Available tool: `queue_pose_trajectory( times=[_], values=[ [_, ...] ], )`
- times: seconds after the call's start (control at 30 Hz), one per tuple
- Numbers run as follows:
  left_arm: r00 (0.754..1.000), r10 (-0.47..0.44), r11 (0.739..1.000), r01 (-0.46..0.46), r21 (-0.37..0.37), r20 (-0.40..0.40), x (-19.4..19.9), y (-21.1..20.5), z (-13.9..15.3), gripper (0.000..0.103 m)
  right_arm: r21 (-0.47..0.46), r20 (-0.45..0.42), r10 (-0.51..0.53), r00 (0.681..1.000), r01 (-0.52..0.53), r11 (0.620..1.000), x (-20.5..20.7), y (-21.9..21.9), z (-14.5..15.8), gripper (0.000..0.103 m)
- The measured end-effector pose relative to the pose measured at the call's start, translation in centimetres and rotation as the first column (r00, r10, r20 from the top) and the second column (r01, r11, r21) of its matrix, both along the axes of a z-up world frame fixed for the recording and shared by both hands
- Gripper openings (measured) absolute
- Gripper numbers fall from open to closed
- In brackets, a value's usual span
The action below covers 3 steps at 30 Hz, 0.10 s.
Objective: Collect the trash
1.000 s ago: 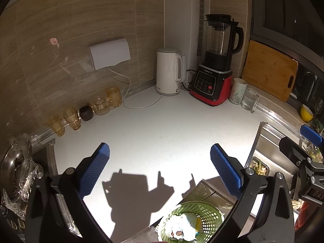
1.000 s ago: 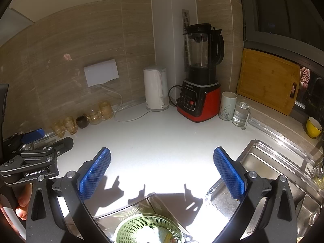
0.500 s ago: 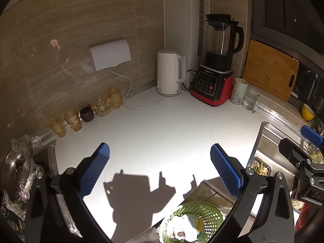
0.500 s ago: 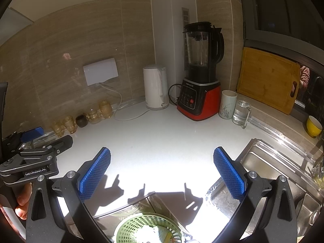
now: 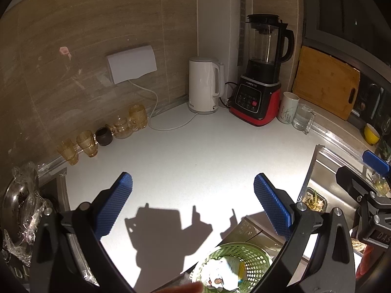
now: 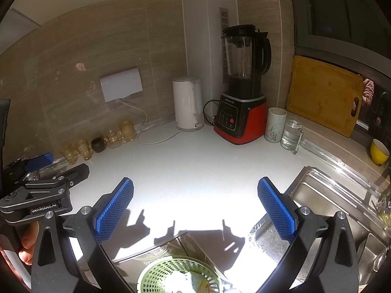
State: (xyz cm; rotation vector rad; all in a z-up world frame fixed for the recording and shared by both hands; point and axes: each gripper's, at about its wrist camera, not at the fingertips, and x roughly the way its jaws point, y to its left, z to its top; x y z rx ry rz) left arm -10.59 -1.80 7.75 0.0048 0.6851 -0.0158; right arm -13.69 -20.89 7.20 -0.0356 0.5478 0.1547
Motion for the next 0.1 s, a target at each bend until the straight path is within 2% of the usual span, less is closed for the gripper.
queue_pose_trajectory(
  times=[0.1],
  values=[
    [1.0, 0.003, 1.0, -0.003, 0.0, 0.001, -0.12, 0.0, -0.14, 0.095, 0.002, 0.0, -0.001, 1.0, 0.001, 1.0, 0.03, 0.01, 0.03, 0.101]
  ],
)
